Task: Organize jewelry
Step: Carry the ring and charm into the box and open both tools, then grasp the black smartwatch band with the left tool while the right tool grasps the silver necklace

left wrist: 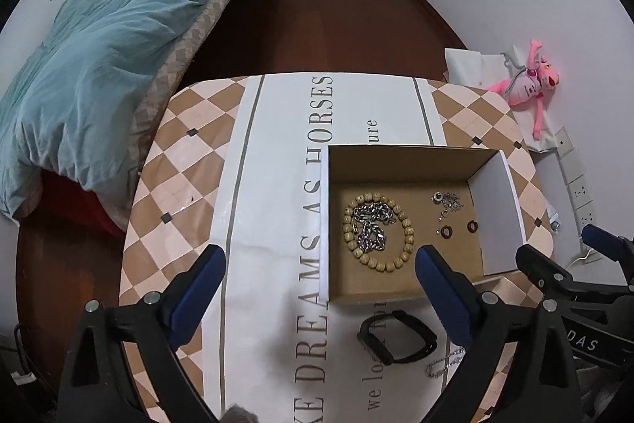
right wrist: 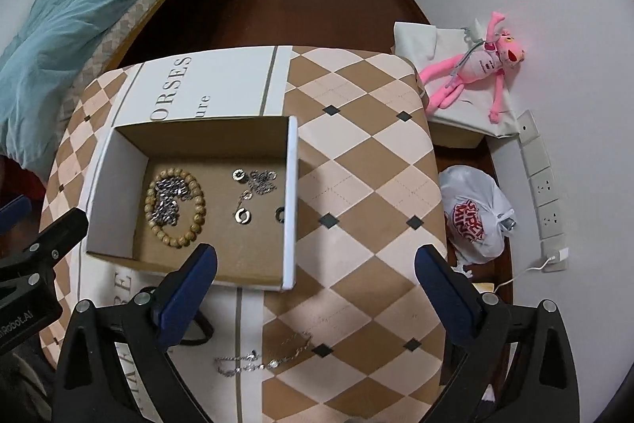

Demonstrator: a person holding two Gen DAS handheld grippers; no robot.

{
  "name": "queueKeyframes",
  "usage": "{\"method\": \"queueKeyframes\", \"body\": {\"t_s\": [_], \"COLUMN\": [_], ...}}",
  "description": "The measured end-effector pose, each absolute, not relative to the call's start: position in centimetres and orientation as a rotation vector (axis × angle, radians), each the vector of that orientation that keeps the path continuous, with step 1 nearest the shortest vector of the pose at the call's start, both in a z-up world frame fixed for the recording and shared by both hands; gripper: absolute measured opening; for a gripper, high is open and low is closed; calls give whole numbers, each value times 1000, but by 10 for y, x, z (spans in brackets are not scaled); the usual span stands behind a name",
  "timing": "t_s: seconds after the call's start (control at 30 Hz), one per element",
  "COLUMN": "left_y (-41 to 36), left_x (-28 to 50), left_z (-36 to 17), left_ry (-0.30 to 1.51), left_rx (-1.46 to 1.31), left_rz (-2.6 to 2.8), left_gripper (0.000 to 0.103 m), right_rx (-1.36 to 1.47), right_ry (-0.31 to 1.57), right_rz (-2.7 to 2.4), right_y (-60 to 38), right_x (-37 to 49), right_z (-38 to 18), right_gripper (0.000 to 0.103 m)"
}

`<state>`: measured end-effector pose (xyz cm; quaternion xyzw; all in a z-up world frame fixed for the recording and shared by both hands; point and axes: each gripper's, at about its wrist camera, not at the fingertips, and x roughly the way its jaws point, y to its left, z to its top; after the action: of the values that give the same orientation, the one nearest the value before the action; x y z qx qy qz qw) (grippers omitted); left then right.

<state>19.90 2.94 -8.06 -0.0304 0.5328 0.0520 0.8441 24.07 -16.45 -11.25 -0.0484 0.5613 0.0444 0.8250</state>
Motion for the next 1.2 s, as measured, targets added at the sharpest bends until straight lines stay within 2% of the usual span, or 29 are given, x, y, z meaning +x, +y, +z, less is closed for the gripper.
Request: {"method": "queueKeyframes", "body": {"t_s": [0.77,0.93,1.2], "left_y": [28,28,14], "left_x": [111,105,120], "left_z": [1,-19,-97], "left_ry": [935,963,1123], "left_rx": [-87,-90,-91], "left_rz": [139,147,136], "left_gripper": [98,98,97], "right_rx": [-11,22,45], "right_ry": [965,1014,1179], "right_rz": [100,71,-3], "right_y": [-174,-187,-214], "right_x": [139,131,144], "right_z": [-14,-38,-132], "right_gripper": [101,101,101]}}
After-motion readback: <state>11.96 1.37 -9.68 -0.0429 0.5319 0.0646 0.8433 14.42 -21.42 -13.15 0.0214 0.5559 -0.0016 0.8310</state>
